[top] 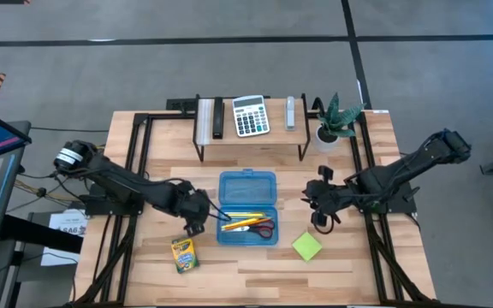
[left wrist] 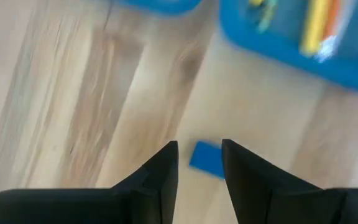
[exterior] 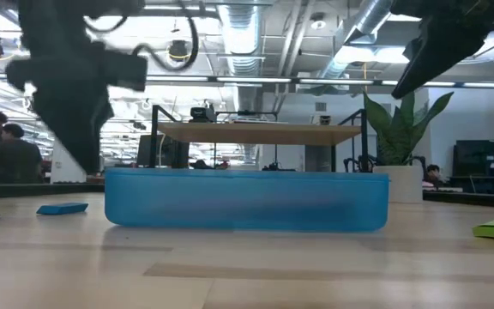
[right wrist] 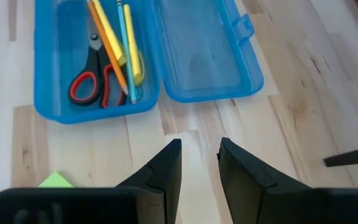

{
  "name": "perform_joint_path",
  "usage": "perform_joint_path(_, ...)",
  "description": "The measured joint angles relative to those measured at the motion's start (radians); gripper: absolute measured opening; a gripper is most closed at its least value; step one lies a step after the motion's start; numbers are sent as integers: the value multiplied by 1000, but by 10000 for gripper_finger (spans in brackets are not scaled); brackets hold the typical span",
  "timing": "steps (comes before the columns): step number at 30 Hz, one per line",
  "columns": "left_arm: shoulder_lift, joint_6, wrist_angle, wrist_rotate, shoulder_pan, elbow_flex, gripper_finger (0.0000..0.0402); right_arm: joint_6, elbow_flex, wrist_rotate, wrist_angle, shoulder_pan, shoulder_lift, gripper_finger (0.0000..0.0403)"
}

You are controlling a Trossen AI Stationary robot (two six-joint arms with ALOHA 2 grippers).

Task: Pack school essentials
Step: Put the blue eraser into the blue supply box

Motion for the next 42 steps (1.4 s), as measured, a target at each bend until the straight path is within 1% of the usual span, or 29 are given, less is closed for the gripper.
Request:
perform_joint_path(2,0,18,24,29,23,-32,110,-1,0,0,4,-9,0,127)
perform_joint_path(5,-2,67,110,105,70,-78,110,-2,0,-1,3,-18,0,127)
perform_joint_path(8,-10,118,181,152,109,-107,110,-2,0,-3,2,-18,0,127)
perform_joint_path(13,-24,151,223,232,166,-155,110,-1,0,-8,2,-4,0,127)
perform_joint_path(16,-51,161,231,265,177,-182,110,-1,0,-10,-2,4,0,127)
perform_joint_path(18,-94,161,243,267,178,-211,110,-1,0,-10,-2,10,0,127)
perform_joint_path(23,-218,135,385,266,179,-316,110,-1,0,-10,8,10,0,127)
perform_joint_path(26,-269,97,457,269,178,-385,110,-1,0,-10,10,6,0,127)
perform_joint_path(30,-274,49,541,293,178,-461,110,-1,0,-10,15,6,0,127)
perform_joint_path(34,-245,32,610,297,178,-493,116,-1,0,-10,16,6,0,127)
perform_joint_path(36,-234,35,634,297,178,-498,129,-1,0,-10,18,6,0,127)
perform_joint_path(42,-209,52,659,306,173,-497,185,-1,0,-10,20,6,0,127)
